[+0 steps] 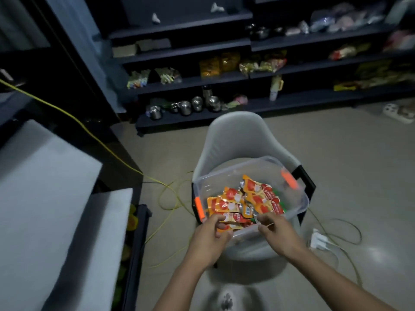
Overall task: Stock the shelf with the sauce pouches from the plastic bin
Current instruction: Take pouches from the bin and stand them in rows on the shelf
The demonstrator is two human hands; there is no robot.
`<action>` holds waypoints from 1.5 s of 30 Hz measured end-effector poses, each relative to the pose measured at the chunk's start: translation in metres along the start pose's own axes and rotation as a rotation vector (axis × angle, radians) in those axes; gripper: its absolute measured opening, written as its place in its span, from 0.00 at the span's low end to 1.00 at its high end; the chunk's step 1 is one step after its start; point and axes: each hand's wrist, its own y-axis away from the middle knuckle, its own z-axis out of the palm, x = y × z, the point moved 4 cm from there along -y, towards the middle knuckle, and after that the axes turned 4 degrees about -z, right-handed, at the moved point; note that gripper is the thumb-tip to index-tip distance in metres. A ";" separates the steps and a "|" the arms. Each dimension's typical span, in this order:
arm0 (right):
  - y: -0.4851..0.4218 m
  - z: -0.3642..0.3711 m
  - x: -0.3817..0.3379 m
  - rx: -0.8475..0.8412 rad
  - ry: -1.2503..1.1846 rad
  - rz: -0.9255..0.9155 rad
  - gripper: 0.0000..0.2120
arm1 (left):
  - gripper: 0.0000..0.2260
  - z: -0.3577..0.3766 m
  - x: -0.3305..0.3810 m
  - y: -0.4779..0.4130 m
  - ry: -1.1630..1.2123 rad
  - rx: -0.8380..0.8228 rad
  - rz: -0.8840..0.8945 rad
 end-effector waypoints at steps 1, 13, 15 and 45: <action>-0.012 -0.001 0.008 0.003 -0.015 0.028 0.10 | 0.16 0.003 -0.001 -0.020 -0.011 -0.026 -0.009; -0.162 0.011 0.088 0.079 -0.152 0.406 0.07 | 0.18 0.051 -0.023 -0.236 -0.247 -0.214 -0.092; -0.180 0.019 0.101 0.104 -0.109 0.446 0.08 | 0.17 0.059 -0.022 -0.261 -0.379 -0.206 -0.024; -0.190 0.077 0.113 0.310 -0.897 0.908 0.42 | 0.24 0.075 -0.090 -0.255 -0.011 -0.462 -0.548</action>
